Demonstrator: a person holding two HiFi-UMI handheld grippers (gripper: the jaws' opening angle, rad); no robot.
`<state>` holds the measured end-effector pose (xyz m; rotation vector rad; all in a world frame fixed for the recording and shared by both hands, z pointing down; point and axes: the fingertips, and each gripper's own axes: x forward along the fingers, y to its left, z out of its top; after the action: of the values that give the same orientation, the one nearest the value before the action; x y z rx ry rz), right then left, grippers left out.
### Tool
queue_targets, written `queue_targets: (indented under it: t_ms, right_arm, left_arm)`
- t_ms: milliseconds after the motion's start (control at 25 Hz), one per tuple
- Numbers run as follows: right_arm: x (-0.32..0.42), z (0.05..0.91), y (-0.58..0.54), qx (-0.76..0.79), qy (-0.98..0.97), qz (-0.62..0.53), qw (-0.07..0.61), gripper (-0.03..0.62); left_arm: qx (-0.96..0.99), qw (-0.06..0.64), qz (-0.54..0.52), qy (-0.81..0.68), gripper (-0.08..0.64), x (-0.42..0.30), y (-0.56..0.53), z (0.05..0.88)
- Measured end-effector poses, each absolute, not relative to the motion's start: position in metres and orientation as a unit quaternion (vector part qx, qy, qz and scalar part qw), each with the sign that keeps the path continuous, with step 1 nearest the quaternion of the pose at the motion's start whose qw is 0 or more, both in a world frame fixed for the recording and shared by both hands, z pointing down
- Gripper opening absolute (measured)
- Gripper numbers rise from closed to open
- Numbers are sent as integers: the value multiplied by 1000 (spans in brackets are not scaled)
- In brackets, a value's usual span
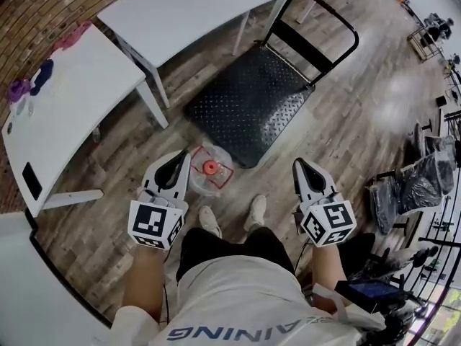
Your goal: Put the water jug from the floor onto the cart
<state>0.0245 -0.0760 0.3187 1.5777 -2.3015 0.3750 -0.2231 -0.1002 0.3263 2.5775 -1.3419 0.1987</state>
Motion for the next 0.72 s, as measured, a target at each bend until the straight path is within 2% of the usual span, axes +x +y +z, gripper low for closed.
queue_targets:
  t_ms: [240,560,720]
  right_arm:
    - [37,342,-95,538,-813,143,172,5]
    - [74,414,-107,517,-806,197,211,5]
    - [86,438,-108,507,-804,215,226,5]
  left_arm:
    - [871,128,98,-464,2,-212,-108,366]
    - [849,161,180,-470,3,-185,-123,468]
    - [838,182,231,-459,46,-171,-131,525]
